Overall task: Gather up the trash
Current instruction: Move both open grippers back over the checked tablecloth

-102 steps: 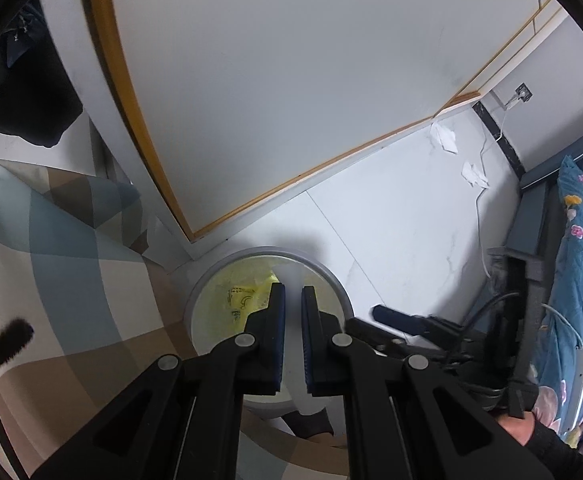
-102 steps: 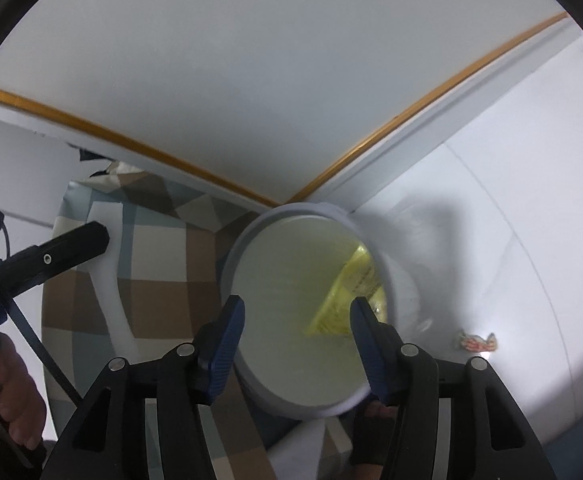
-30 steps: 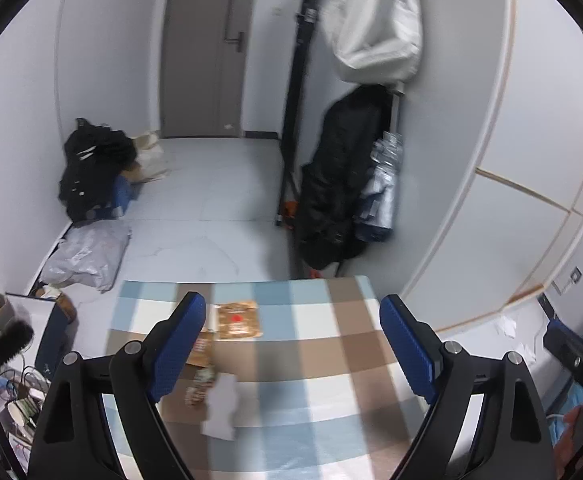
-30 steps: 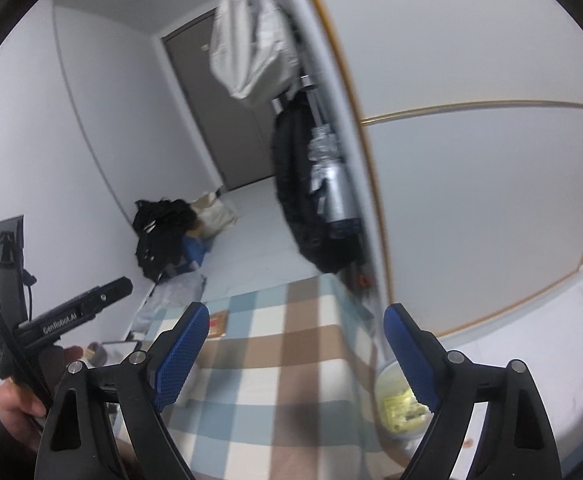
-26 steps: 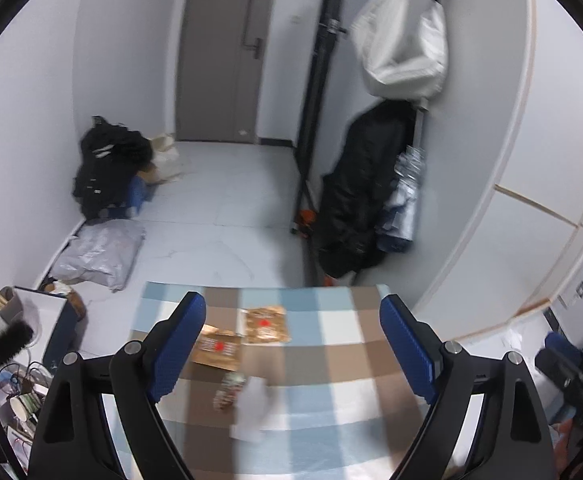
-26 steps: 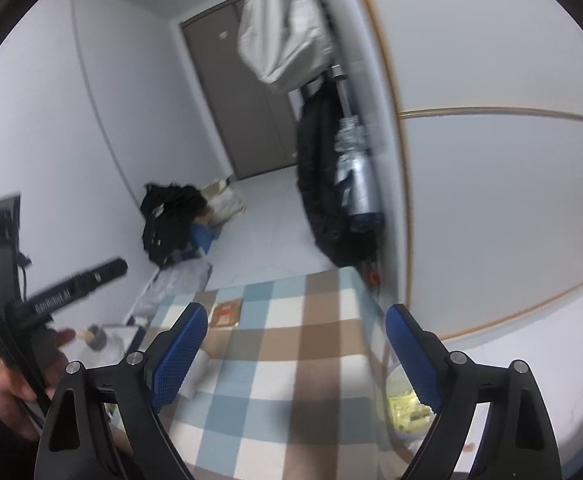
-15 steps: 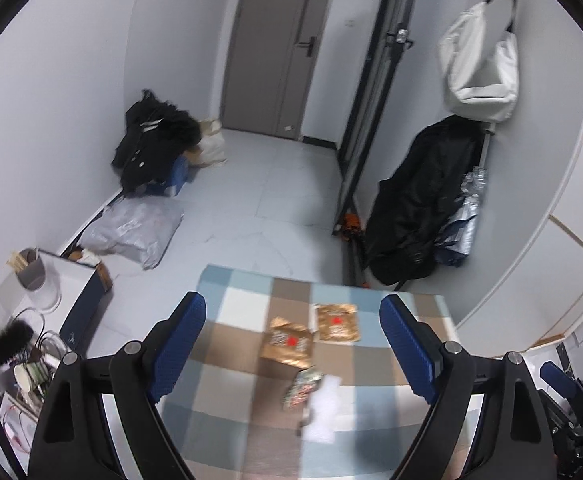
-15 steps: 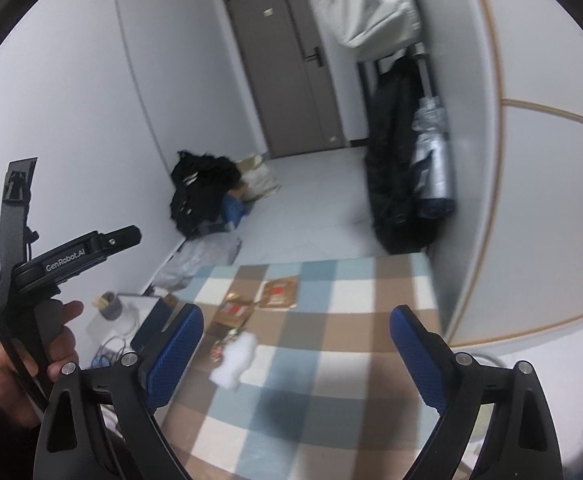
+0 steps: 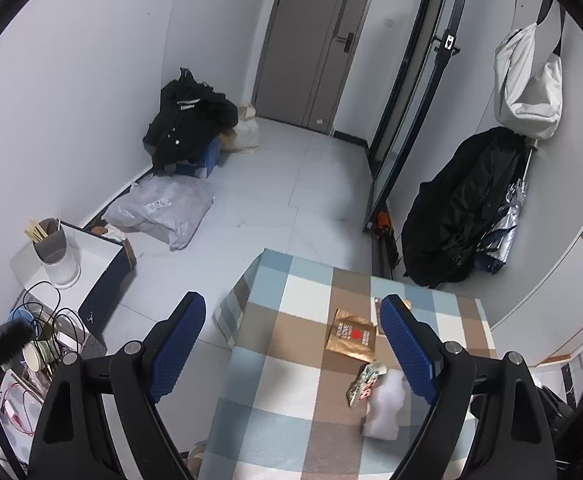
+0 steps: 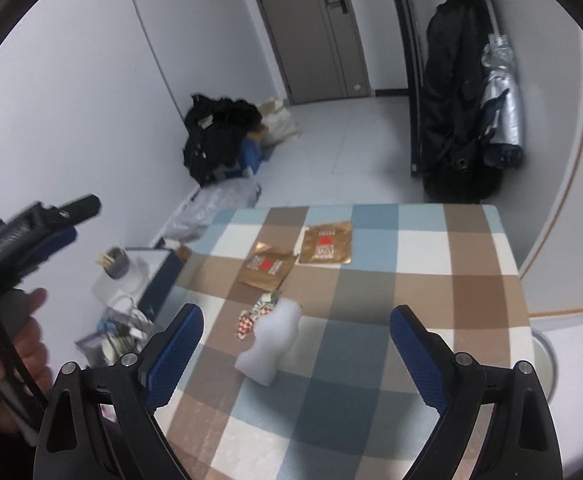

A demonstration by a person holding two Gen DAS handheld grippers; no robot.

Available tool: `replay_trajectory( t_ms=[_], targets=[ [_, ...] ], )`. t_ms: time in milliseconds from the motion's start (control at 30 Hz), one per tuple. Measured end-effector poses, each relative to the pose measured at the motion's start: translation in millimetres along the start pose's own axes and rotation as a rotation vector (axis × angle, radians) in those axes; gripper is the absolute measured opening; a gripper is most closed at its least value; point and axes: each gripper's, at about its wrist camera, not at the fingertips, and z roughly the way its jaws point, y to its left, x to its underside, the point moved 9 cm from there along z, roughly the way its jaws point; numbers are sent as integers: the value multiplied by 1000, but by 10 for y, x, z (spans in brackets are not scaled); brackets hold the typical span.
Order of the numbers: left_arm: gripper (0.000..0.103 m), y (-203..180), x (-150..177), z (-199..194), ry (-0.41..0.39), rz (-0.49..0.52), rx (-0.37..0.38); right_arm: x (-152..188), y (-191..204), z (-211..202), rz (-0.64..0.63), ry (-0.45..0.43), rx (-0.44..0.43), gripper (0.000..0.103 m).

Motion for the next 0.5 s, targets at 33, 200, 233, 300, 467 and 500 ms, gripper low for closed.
replay_trajectory(
  t_ms=[33,200,233,300,467,500],
  targets=[
    [87,21,6,7,3,1,-5,13,14,75,-2,14,4,95],
    [87,161,-3,10,-5,-14,-44,96,62,461,42,126,-33,95],
    [87,171,-8,13,-6,-12,-44,104,63,537,57,145,-42,95],
    [87,199,-17,22,-7,-4,-47,114,58,666,82,169,-54,95],
    [88,289,-17,61,10,-26,-47,144,14,943,127,229,-44,87],
    [88,307,-22,62,13,-36,-43,152,22,986,121,239,-41,82]
  ],
)
